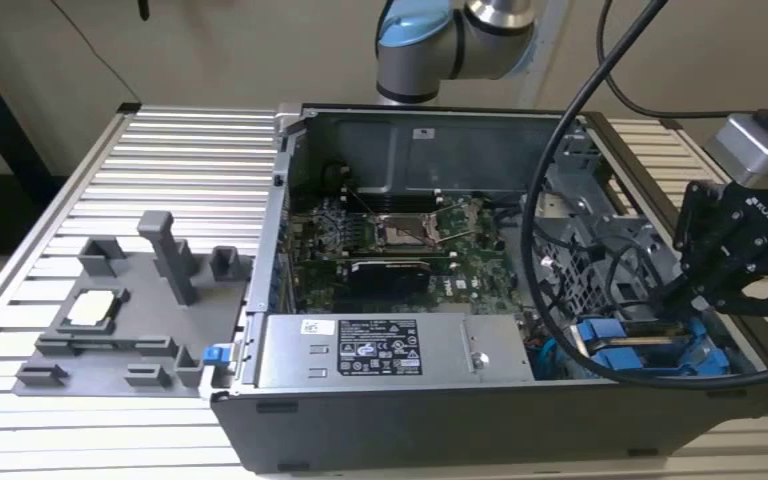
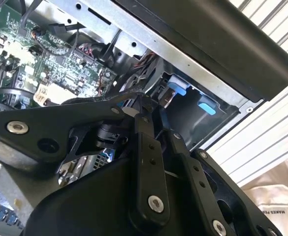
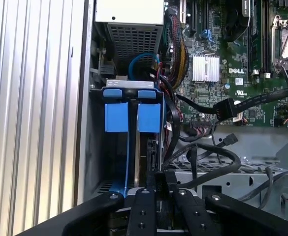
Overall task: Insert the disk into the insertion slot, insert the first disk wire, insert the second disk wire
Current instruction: 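Insert the first disk wire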
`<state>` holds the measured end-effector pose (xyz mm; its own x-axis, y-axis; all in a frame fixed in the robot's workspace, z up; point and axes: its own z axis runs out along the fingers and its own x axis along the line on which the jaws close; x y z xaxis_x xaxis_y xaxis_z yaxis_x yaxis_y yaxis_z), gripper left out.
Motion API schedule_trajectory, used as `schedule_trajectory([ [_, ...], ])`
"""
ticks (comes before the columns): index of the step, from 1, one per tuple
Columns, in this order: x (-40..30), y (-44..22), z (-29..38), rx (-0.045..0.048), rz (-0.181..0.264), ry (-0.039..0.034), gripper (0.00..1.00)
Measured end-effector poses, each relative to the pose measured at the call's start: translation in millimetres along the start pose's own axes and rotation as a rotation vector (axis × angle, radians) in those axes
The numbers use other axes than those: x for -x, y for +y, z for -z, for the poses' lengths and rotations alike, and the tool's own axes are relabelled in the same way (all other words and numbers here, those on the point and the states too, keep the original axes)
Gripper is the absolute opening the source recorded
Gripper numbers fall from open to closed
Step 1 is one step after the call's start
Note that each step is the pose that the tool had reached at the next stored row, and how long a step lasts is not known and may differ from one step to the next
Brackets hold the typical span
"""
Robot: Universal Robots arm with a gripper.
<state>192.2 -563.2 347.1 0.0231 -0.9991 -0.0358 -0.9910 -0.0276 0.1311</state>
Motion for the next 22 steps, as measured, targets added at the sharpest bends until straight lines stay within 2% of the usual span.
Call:
schedule_trajectory([
  [22,-3.3,-0.4,-7.1,-0.0009,-0.006,-0.001,0.19],
])
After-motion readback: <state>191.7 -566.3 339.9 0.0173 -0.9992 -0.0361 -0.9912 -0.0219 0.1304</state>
